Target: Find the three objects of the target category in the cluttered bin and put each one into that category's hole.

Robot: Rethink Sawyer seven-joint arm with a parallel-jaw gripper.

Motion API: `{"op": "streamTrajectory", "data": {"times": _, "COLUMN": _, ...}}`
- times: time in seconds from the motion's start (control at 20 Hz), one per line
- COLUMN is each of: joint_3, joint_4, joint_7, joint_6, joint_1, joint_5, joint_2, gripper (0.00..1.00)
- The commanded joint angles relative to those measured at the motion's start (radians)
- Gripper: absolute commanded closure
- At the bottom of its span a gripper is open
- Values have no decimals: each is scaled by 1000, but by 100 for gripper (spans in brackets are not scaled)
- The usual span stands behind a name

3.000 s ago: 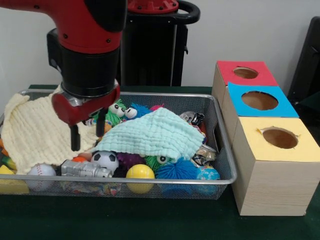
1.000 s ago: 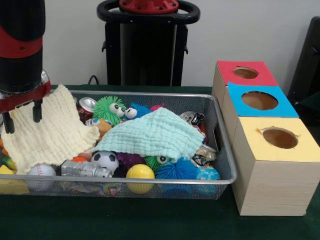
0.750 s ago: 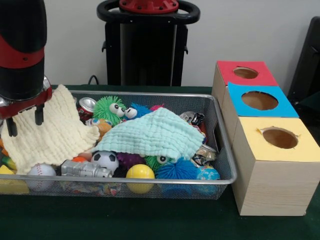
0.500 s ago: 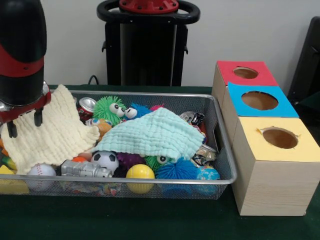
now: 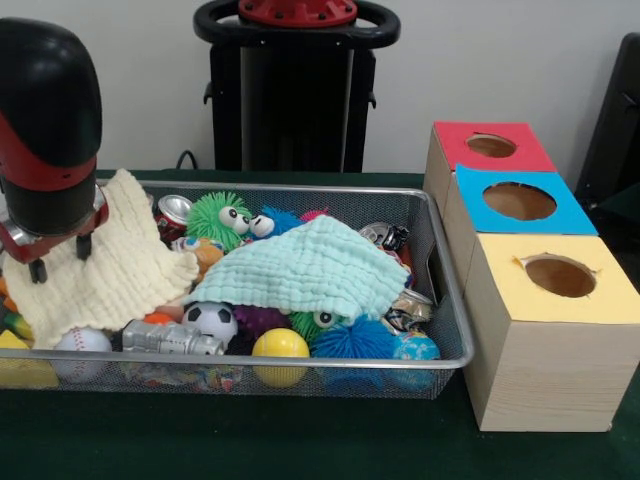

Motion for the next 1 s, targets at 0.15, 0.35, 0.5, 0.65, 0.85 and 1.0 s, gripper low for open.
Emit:
{"op": "streamTrajectory", "data": {"times": 0.15, "joint_3": -9, "joint_4": -15, "joint_7": -180, "joint_6": 14, "joint_1": -13, "joint_5": -54, "joint_2": 99, "gripper": 0}}
{"op": "streamTrajectory", "data": {"times": 0.35, "joint_3": -7, "joint_4": -16, "joint_7": -189, "joint_6": 9, "joint_1": -19, "joint_5": -55, "joint_2": 111, "gripper": 0}}
{"op": "streamTrajectory", "data": {"times": 0.5, "joint_3": -2, "joint_4": -13, "joint_7": -193, "joint_6": 8, "joint_1": -23, "joint_5": -48, "joint_2": 113, "gripper": 0}}
{"op": "streamTrajectory", "data": {"times": 0.65, "joint_3": 0, "joint_4": -11, "joint_7": -194, "joint_6": 6, "joint_1": -24, "joint_5": -46, "joint_2": 114, "gripper": 0}}
{"op": "streamTrajectory", "data": {"times": 0.85, "joint_3": 1, "joint_4": -11, "joint_7": -200, "joint_6": 12, "joint_1": -25, "joint_5": -41, "joint_2": 117, "gripper": 100}}
{"op": "streamTrajectory", "data": {"times": 1.0, "joint_3": 1, "joint_4": -13, "joint_7": -207, "joint_6": 19, "joint_1": -26, "joint_5": -39, "joint_2": 117, "gripper": 100}}
